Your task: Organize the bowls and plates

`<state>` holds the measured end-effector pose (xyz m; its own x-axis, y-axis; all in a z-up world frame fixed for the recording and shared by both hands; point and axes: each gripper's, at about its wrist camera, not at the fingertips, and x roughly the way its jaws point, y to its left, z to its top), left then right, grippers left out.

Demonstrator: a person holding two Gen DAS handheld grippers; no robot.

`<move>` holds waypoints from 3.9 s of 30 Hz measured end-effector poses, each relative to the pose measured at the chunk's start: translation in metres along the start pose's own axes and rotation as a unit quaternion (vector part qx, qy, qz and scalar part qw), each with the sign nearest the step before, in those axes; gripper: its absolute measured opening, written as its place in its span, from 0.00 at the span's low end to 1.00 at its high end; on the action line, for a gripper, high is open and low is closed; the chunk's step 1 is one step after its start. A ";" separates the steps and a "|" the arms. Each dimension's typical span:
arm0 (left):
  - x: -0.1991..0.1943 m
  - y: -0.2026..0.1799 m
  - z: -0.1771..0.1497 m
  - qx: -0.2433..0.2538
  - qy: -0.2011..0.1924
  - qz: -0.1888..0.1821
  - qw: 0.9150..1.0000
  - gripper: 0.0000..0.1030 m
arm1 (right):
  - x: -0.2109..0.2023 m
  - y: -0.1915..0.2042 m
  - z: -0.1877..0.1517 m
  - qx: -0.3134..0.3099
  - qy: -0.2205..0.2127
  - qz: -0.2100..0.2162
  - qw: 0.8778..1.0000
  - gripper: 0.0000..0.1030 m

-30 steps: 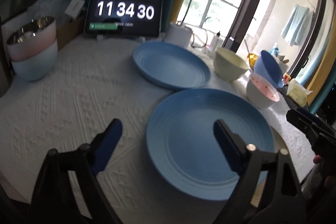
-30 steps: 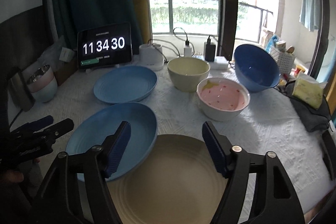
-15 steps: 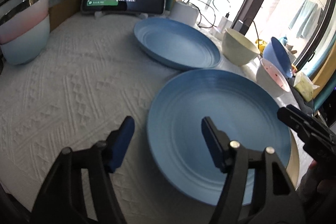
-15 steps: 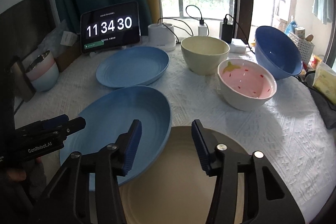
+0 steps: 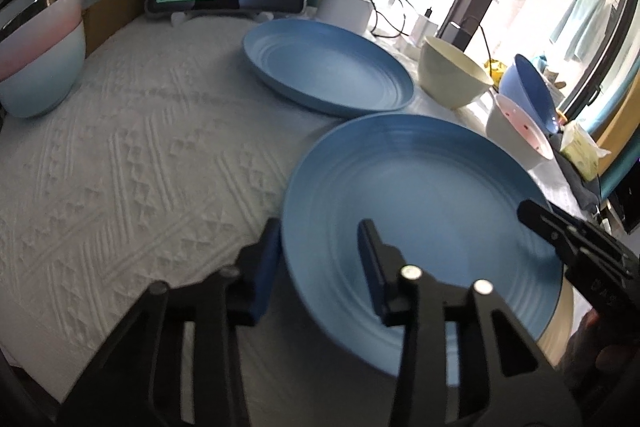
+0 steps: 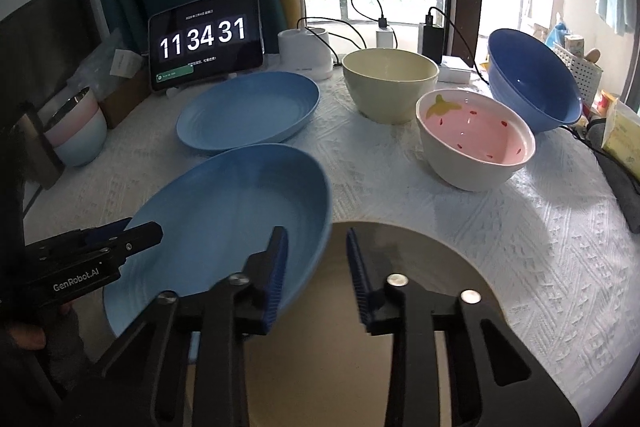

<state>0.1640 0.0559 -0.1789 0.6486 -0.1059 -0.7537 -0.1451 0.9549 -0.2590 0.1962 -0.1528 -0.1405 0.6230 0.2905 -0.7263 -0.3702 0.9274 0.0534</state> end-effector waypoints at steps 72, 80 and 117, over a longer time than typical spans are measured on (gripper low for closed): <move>-0.016 -0.126 -0.054 0.171 0.006 0.009 0.985 0.34 | -0.067 -0.087 -0.089 0.097 -0.024 -0.061 0.993 0.24; -0.001 -0.116 -0.054 0.164 0.034 0.014 0.986 0.35 | -0.052 -0.078 -0.085 0.090 -0.004 -0.073 0.993 0.27; -0.008 -0.077 -0.013 0.123 -0.004 -0.002 0.992 0.38 | -0.025 -0.054 -0.026 0.076 -0.002 -0.075 0.994 0.31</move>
<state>0.1602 -0.0207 -0.1609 0.6556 -0.1076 -0.7474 0.0427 0.9935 -0.1056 0.1823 -0.2160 -0.1429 0.6668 0.1461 -0.7308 -0.1645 0.9853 0.0469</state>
